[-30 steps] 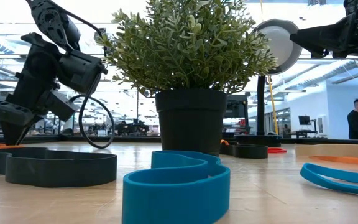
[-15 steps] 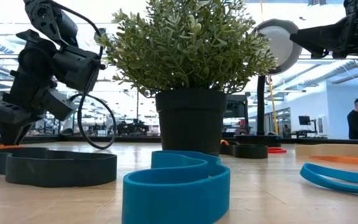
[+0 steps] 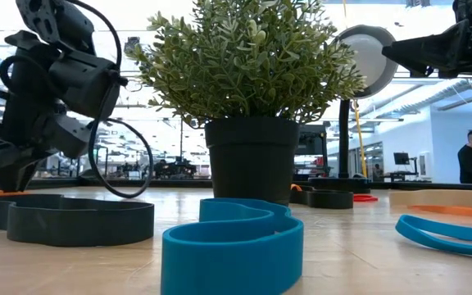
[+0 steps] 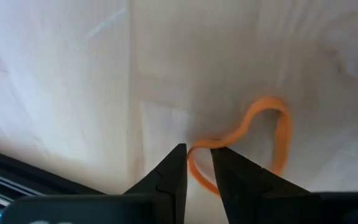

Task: Pick and place rubber bands into bin
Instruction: Put the left orange rubber band into the blue bin

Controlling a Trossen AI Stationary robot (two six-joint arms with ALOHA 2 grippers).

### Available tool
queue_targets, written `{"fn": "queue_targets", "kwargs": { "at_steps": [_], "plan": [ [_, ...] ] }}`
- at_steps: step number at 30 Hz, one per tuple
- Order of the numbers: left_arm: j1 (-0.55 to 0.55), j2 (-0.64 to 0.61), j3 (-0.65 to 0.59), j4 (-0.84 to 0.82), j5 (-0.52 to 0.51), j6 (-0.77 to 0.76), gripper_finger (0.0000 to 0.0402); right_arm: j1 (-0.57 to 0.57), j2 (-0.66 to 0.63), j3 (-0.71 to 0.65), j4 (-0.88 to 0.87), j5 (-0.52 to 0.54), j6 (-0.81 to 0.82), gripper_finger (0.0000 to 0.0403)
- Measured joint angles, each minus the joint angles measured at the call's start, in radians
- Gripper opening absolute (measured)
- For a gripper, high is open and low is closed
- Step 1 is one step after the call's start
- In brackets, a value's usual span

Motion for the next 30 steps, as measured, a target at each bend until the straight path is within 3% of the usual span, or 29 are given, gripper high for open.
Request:
{"fn": "queue_targets", "kwargs": {
  "at_steps": [16,26,30],
  "plan": [
    [-0.083,-0.001,0.019,0.024,-0.034,-0.019,0.009,0.0,0.0,0.0,-0.002,0.0,0.0,0.0146],
    [-0.032,-0.002,0.022,0.034,-0.067,-0.055,0.009,0.0,0.0,0.0,-0.004,0.0,0.0,0.0146],
    [0.017,-0.003,0.024,0.03,-0.019,-0.061,0.009,0.0,0.0,0.0,-0.004,0.0,0.0,0.0146]
  ]
}}
